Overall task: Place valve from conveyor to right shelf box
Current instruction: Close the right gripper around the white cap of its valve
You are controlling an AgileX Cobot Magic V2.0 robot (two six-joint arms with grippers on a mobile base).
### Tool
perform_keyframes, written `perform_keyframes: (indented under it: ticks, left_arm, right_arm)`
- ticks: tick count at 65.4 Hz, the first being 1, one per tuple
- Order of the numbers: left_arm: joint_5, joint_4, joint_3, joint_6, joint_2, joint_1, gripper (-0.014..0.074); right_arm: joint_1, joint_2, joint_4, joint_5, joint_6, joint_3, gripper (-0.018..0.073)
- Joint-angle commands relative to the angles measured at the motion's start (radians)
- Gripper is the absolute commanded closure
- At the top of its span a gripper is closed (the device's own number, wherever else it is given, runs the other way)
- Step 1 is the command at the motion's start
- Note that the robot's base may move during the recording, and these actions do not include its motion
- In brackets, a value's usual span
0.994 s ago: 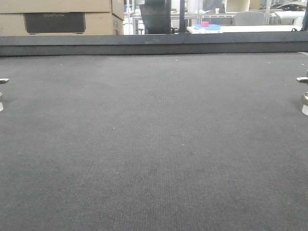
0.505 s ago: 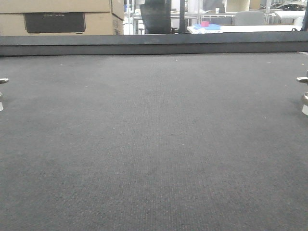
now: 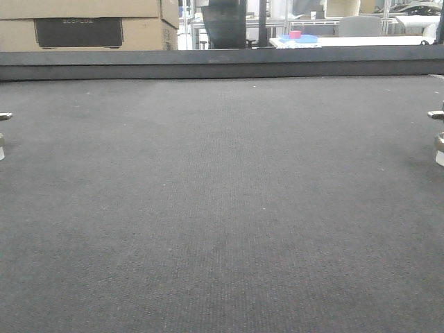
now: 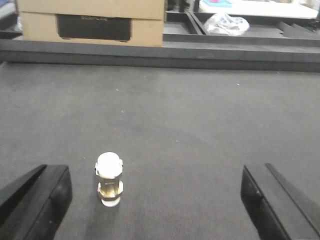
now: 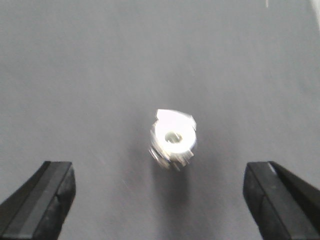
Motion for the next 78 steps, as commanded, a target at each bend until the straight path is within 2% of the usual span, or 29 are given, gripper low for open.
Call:
perform_keyframes:
  ticks: [1, 13, 35, 49, 61, 66, 70, 72, 78]
  left_arm:
    - [0.012, -0.007, -0.01, -0.002, 0.002, -0.006, 0.0006]
    - [0.055, -0.007, -0.01, -0.002, 0.002, -0.006, 0.0006]
    - [0.077, -0.007, -0.01, -0.002, 0.002, -0.006, 0.0006]
    - [0.097, -0.007, -0.01, -0.002, 0.002, -0.006, 0.0006]
    - [0.097, -0.007, -0.01, -0.002, 0.002, -0.006, 0.0006]
    - [0.097, -0.007, -0.01, -0.002, 0.002, -0.006, 0.0006]
    - [0.097, -0.007, -0.01, -0.002, 0.002, -0.006, 0.0006]
    - [0.097, -0.007, -0.01, -0.002, 0.002, -0.006, 0.0006]
    - [0.097, -0.007, -0.01, -0.002, 0.002, -0.006, 0.0006]
  right_arm:
    - [0.001, 0.106, -0.055, 0.136, -0.002, -0.104, -0.0009]
    - [-0.007, 0.279, -0.055, 0.189, 0.019, -0.214, -0.0009]
    - [-0.034, 0.527, -0.046, 0.143, 0.077, -0.222, -0.0009]
    - [-0.04, 0.605, -0.019, 0.053, 0.077, -0.222, -0.0009]
    - [-0.04, 0.636, -0.007, 0.035, 0.077, -0.222, 0.0006]
    - [-0.04, 0.645, -0.007, 0.038, 0.077, -0.222, 0.0061]
    - [-0.04, 0.647, -0.007, 0.047, 0.077, -0.222, 0.016]
    - [-0.04, 0.647, -0.007, 0.058, 0.077, -0.222, 0.0221]
    - [-0.04, 0.647, -0.02, 0.086, 0.077, -0.222, 0.0493]
